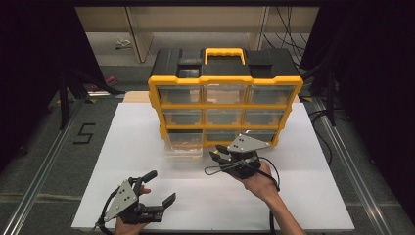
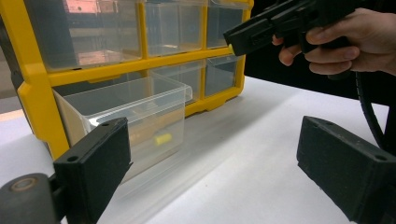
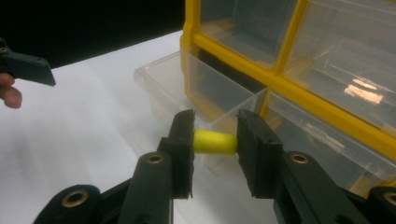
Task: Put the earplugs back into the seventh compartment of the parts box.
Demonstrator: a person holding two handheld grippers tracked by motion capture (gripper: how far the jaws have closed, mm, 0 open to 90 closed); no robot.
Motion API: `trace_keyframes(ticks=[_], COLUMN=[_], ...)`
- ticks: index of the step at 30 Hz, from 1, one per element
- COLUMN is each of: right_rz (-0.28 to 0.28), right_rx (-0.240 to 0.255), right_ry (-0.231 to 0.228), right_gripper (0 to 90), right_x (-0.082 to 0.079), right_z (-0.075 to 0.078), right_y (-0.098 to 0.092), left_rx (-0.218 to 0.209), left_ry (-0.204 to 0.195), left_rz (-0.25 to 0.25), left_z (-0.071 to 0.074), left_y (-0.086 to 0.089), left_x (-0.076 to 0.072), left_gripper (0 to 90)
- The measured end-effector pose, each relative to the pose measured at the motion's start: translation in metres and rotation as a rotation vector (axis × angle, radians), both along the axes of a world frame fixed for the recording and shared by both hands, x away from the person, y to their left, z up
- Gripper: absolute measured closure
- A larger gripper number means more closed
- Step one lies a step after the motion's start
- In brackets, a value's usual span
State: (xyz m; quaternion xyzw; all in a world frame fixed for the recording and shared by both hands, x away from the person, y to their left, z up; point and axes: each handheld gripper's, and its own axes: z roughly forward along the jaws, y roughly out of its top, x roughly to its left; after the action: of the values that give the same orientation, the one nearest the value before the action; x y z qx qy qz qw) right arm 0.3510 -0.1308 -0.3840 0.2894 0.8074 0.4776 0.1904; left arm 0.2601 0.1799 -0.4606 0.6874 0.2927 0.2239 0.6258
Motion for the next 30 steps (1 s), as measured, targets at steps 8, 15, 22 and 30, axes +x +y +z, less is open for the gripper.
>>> trace_keyframes(ticks=[8,15,22,30], right_rz=[0.006,0.002,0.004,-0.002], right_rx=[0.041,0.057,0.046,0.043], right_ry=[0.011,0.027,0.026,0.034], right_gripper=[67.5,67.5,67.4,67.3], right_x=[0.013,0.025,0.036,0.044], right_z=[0.003,0.007,0.007,-0.001], right_y=[0.013,0.023,0.039,0.051], left_rx=[-0.004,0.001,-0.003,-0.003], left_ry=[0.001,0.001,0.001,0.003], left_rz=[0.003,0.002,0.005,0.006], left_z=[0.000,0.000,0.000,0.000], left_y=[0.001,0.000,0.001,0.001], left_x=[0.000,0.000,0.000,0.000], left_gripper=[9.6,9.6,9.7,9.8])
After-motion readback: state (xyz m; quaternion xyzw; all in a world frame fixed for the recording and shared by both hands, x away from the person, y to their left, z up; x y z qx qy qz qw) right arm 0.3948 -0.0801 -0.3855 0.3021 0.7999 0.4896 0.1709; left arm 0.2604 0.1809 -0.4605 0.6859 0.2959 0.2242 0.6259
